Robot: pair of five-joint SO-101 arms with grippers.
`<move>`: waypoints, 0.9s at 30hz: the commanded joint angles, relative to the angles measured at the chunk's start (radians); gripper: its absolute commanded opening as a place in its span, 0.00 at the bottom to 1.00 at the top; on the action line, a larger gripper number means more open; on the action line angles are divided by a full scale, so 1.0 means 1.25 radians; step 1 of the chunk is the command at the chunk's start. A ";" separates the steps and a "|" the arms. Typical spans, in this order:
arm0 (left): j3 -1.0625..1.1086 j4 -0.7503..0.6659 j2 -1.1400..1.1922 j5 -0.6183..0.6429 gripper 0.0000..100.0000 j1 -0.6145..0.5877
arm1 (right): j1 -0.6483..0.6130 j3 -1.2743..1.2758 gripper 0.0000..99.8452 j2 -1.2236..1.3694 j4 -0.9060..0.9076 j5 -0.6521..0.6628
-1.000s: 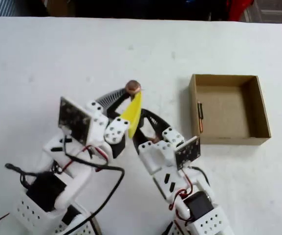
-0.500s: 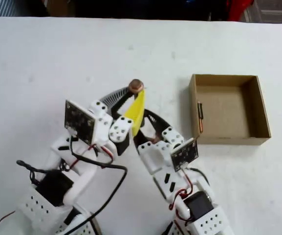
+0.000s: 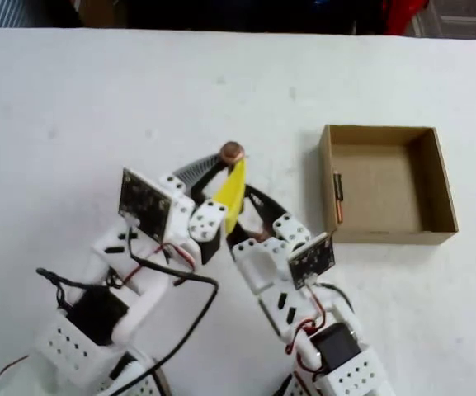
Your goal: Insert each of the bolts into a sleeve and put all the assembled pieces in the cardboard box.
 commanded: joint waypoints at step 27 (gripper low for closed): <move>0.090 -0.026 -0.018 -0.004 0.21 -0.045 | 0.001 0.006 0.02 -0.010 -0.002 0.014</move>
